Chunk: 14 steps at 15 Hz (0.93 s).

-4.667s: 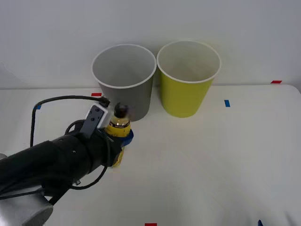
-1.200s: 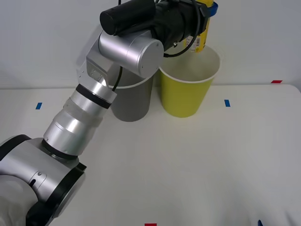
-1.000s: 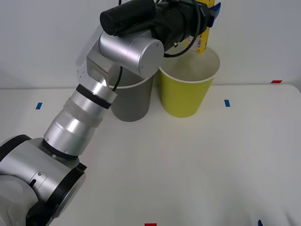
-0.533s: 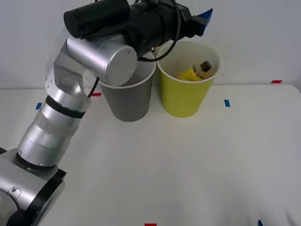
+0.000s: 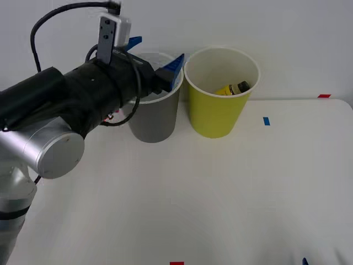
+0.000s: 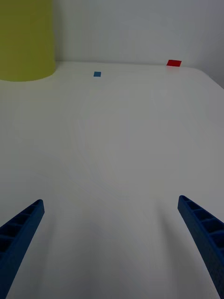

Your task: Put cans in the gray bin and PET bottles in the light green bin.

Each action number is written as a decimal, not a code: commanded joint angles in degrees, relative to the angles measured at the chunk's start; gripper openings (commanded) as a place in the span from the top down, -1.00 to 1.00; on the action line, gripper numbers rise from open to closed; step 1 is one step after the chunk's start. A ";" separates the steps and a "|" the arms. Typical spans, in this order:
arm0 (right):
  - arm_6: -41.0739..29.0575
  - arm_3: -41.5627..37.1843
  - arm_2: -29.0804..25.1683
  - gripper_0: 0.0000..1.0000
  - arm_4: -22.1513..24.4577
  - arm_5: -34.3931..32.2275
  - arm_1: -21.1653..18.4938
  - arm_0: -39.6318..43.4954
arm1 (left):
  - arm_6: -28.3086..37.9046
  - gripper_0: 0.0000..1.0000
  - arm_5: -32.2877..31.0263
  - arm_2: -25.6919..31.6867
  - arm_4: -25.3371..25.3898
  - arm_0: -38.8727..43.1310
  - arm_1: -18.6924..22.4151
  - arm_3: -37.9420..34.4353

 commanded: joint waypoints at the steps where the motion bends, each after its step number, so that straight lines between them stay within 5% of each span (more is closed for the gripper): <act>1: 0.00 0.00 0.00 -1.00 0.00 0.00 0.00 0.00 | -0.56 -1.00 -1.40 3.53 -0.86 14.35 1.77 -10.36; 7: 0.00 0.00 0.00 -1.00 0.00 0.00 0.00 0.00 | -2.32 -1.00 -14.58 4.06 -1.92 33.34 2.21 -13.26; 14: 0.00 0.00 0.00 -1.00 0.00 0.00 0.00 0.00 | -5.39 -1.00 -15.29 2.74 -1.74 44.32 -3.15 -13.61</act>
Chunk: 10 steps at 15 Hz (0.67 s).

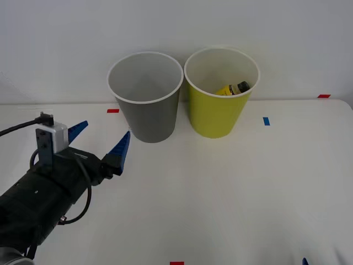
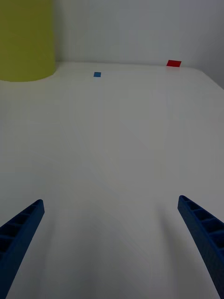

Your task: Put cans in the gray bin and PET bottles in the light green bin.

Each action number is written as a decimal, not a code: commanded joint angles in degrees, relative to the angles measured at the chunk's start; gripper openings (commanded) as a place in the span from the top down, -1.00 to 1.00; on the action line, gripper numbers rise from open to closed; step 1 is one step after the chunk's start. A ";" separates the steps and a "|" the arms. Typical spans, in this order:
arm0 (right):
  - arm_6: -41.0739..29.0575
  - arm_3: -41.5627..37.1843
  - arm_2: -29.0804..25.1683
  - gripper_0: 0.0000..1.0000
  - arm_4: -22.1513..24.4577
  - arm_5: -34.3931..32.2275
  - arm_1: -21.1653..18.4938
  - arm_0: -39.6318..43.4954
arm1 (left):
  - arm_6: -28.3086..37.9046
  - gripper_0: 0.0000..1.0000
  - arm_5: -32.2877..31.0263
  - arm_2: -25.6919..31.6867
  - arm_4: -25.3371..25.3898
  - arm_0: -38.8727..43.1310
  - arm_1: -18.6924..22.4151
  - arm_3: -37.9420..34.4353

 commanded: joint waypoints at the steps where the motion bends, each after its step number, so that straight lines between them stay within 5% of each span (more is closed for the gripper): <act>1: 0.00 0.00 0.00 -1.00 0.00 0.00 0.00 0.00 | -1.33 -1.00 -1.08 -0.18 0.32 3.36 0.28 0.00; 6: 0.00 0.00 0.00 -1.00 0.00 0.00 0.00 0.00 | -0.89 -1.00 -18.66 -2.46 -4.43 9.86 3.53 7.03; 10: 0.00 0.00 0.00 -1.00 0.00 0.00 0.00 0.00 | -0.10 -1.00 -31.23 -5.62 -13.66 14.08 3.44 15.46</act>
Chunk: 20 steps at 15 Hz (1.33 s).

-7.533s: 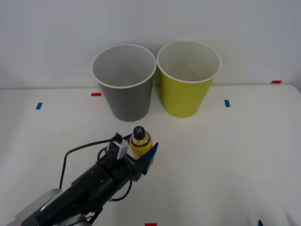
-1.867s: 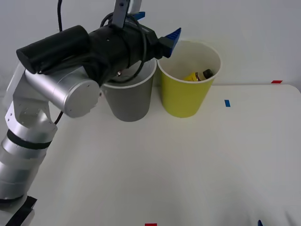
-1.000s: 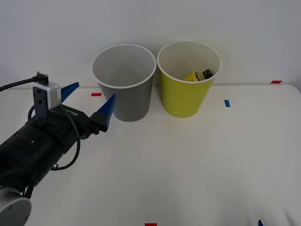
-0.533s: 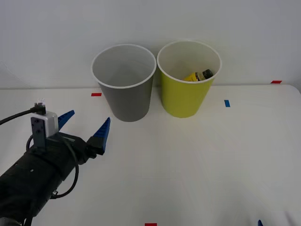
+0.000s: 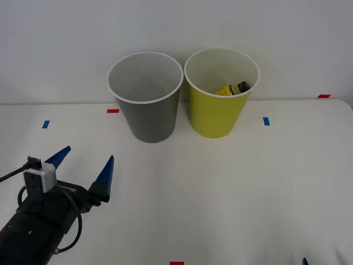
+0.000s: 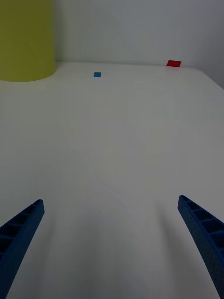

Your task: Put cans in the gray bin and PET bottles in the light green bin.

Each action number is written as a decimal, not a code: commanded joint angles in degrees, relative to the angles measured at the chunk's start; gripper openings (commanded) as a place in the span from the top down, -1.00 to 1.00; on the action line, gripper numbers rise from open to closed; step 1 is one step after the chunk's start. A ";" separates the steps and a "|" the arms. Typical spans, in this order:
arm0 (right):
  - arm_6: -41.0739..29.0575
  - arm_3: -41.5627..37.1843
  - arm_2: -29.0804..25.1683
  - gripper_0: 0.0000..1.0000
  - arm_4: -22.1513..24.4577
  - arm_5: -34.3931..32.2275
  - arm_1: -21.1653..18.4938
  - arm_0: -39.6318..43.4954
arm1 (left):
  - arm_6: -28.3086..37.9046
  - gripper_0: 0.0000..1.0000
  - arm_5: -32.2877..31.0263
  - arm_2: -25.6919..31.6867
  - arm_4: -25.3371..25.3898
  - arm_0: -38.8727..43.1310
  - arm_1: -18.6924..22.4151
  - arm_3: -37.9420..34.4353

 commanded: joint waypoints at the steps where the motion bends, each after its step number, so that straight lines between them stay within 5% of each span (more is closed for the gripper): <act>1: 0.00 0.00 0.00 -1.00 0.00 0.00 0.00 0.00 | 1.17 -1.00 -6.17 -2.20 -8.31 4.70 -1.12 5.62; 8: 0.00 0.00 0.00 -1.00 0.00 0.00 0.00 0.00 | 4.34 -1.00 -11.62 -2.37 -22.28 14.54 -7.36 9.04; 20: 0.00 0.00 0.00 -1.00 0.00 0.00 0.00 0.00 | 1.96 -1.00 -15.40 -5.98 -20.97 22.72 -7.89 13.26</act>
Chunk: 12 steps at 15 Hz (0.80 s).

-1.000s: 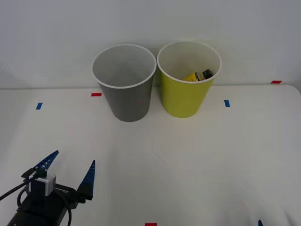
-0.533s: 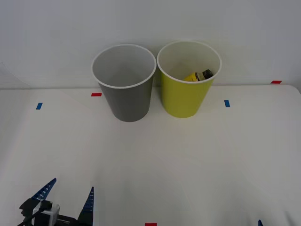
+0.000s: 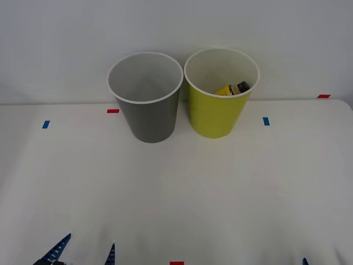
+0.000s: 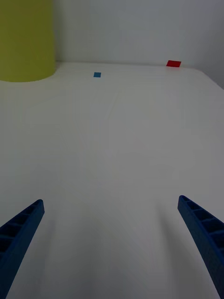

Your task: Put cans in the gray bin and PET bottles in the light green bin.

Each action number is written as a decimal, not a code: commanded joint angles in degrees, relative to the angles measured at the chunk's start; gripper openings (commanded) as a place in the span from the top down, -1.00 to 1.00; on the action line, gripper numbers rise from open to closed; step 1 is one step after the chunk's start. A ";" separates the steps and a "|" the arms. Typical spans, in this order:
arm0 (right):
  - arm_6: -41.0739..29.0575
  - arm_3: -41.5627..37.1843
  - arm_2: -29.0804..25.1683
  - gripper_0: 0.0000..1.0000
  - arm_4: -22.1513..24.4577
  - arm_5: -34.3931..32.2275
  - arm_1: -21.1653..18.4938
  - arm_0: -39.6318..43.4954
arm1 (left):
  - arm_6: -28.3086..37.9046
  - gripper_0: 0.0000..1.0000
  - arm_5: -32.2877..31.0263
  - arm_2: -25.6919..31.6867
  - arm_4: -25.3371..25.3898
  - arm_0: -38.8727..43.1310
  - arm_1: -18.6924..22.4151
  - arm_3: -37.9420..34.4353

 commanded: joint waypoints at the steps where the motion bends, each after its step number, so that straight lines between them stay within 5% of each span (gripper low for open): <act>1: 0.00 0.00 0.00 -1.00 0.00 0.00 0.00 0.00 | -1.41 -1.00 0.01 0.13 1.33 1.75 -0.27 0.01; 12: 0.00 0.00 0.00 -1.00 0.00 0.00 0.00 0.00 | -2.64 -1.00 -2.81 1.54 2.03 1.84 -1.32 2.03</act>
